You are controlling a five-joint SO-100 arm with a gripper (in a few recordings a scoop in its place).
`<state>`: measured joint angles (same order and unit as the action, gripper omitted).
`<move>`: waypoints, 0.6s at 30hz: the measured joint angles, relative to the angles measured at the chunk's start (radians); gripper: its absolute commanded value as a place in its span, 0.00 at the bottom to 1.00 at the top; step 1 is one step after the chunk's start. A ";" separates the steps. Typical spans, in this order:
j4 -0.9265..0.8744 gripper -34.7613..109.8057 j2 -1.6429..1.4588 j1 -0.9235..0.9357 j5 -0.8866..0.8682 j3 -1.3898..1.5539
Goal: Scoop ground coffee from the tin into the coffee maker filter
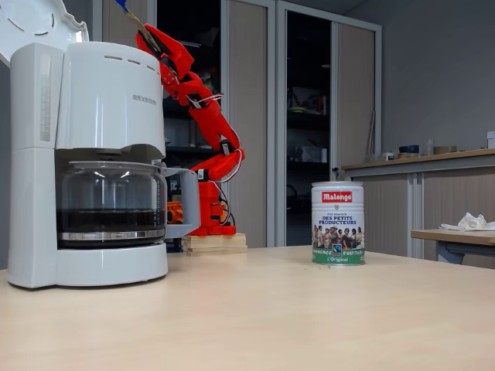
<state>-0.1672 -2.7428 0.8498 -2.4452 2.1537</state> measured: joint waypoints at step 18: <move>-0.399 0.24 -0.120 -0.380 1.382 -0.258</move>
<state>-0.5660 -2.8624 0.4694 -1.0630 1.8960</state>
